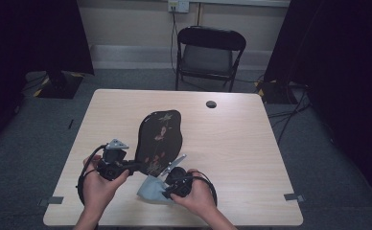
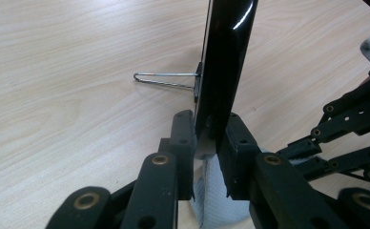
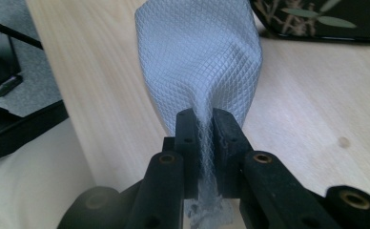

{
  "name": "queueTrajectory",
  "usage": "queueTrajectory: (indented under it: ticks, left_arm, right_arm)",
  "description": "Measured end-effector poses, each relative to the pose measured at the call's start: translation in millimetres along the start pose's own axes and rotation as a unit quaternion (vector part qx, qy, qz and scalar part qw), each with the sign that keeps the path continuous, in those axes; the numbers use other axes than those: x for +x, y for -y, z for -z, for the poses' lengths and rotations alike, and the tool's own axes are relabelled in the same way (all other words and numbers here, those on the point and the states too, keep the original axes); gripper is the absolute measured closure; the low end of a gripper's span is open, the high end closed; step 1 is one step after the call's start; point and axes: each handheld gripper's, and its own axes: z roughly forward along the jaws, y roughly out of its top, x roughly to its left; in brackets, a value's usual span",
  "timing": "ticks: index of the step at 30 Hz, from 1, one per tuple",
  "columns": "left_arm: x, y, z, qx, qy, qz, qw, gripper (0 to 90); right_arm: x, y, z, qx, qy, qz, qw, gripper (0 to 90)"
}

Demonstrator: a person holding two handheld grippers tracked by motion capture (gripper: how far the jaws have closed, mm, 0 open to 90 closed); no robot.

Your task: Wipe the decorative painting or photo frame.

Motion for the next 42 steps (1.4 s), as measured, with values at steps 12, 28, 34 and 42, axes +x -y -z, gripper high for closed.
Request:
queueTrajectory:
  ticks: [12, 28, 34, 42]
  left_arm:
    - [-8.2, -3.1, -5.0, -0.007, -0.002, -0.010, 0.9999, 78.7]
    - [-7.5, 0.7, -4.5, -0.009, 0.002, -0.008, 0.9999, 76.4]
    - [-4.3, 3.0, -3.5, -0.003, 0.012, -0.002, 0.9999, 64.7]
    - [0.9, 6.9, 3.0, 0.003, 0.015, 0.004, 0.9999, 49.0]
  right_arm:
    - [4.5, -11.3, -7.0, -0.005, -0.010, -0.001, 0.9999, 82.4]
    - [-4.6, -20.1, -18.9, 0.002, 0.009, -0.013, 0.9999, 82.3]
    - [-4.0, -21.2, -17.5, 0.003, 0.007, -0.010, 0.9999, 82.3]
    - [-1.6, -21.9, -16.0, 0.004, 0.001, -0.003, 1.0000, 82.3]
